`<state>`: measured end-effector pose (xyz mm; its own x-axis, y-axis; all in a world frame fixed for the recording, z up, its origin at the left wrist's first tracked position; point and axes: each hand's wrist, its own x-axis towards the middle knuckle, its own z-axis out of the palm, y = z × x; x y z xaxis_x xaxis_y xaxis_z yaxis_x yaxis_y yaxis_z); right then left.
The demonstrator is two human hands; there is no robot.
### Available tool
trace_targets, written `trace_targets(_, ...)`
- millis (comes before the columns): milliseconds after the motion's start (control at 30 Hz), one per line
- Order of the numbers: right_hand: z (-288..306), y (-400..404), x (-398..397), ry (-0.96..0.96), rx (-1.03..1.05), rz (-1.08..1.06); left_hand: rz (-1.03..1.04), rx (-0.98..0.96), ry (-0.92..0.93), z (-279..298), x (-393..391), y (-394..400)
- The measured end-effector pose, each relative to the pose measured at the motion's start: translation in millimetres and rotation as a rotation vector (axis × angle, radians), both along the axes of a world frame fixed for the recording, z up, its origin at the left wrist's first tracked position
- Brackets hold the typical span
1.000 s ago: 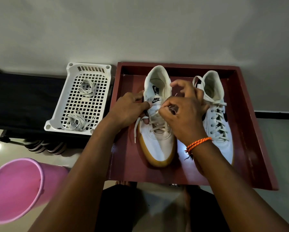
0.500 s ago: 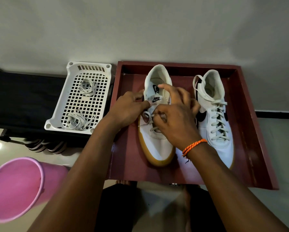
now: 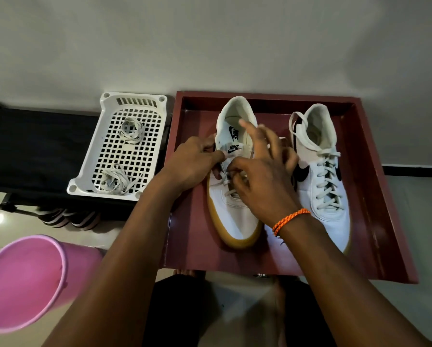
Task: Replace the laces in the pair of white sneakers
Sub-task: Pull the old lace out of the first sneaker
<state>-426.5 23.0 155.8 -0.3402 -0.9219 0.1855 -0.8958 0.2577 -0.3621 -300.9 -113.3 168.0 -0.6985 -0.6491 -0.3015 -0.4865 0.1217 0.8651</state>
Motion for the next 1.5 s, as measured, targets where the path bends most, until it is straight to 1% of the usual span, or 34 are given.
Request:
trace_targets(67, -1.0, -0.6, 1.1, -0.019, -0.026, -0.013, -0.001, 0.012, 0.006, 0.1, -0.2, 0.2)
trace_targets(167, 1.8, -3.5, -3.7, -0.105, -0.123, -0.048, -0.005, 0.004, 0.0, -1.2, 0.2, -0.4)
trace_targets(333, 5.2, -4.2, -17.1, -0.361, -0.258, -0.028, 0.011, -0.042, -0.016, -1.9, -0.6, -1.2)
trace_targets(433, 6.6, -2.6, -21.7, -0.399, -0.302, -0.09, 0.012, -0.066, -0.025, -1.7, -2.2, -0.7)
trace_targets(600, 6.3, -3.9, -28.8, -0.406, -0.395, -0.183, 0.007, -0.084, -0.039, -2.3, -2.3, -1.4)
trace_targets(633, 6.8, -3.9, -30.5, -0.451, -0.425, -0.214, -0.002, -0.085, -0.036, -2.3, -2.3, -1.3)
trace_targets(733, 12.2, -1.7, -36.0, -0.677, -0.525, -0.336, -0.005, -0.094, -0.033, -2.2, -1.8, -1.4)
trace_targets(833, 23.5, 0.6, -41.7, -0.668, -0.666, -0.455, 0.015, -0.106, -0.026, -1.2, -1.9, -0.8)
trace_targets(933, 27.3, 1.6, -47.6, -0.542, -0.738, -0.498, 0.028, -0.137, -0.028, 0.7, -2.4, 1.8)
trace_targets(1000, 21.2, 2.0, -50.6, -0.453, -0.646, -0.485, 0.043, -0.183, -0.04, 1.4, -1.6, 2.7)
trace_targets(1100, 5.1, 3.8, -48.8, -0.339, -0.283, -0.383, 0.103, -0.318, -0.056, 3.6, -0.1, 4.4)
trace_targets(1167, -0.7, 6.0, -46.8, -0.309, -0.115, -0.353, 0.155, -0.445, -0.065, 2.9, -1.6, 6.8)
trace_targets(1233, -0.7, 7.5, -47.7, -0.323, -0.079, -0.377, 0.178, -0.533, 0.006, 2.0, -5.3, 7.9)
trace_targets(1300, 2.8, 6.5, -49.2, -0.426, -0.12, -0.362, 0.105, -0.613, 0.074, -0.4, -8.8, 9.7)
trace_targets(1333, 5.5, 5.8, -48.9, -0.498, -0.137, -0.327, 0.043, -0.633, 0.057, -3.4, -9.7, 10.5)
trace_targets(1367, 7.7, 5.6, -47.7, -0.559, -0.138, -0.269, -0.032, -0.635, 0.006, -6.1, -10.7, 12.1)
trace_targets(1433, 12.3, 6.3, -41.8, -0.623, -0.101, -0.115, -0.179, -0.567, -0.103, -10.5, -11.8, 17.9)
trace_targets(1500, 9.7, 7.0, -37.9, -0.586, -0.019, 0.001, -0.246, -0.465, -0.141, -9.8, -12.7, 22.7)
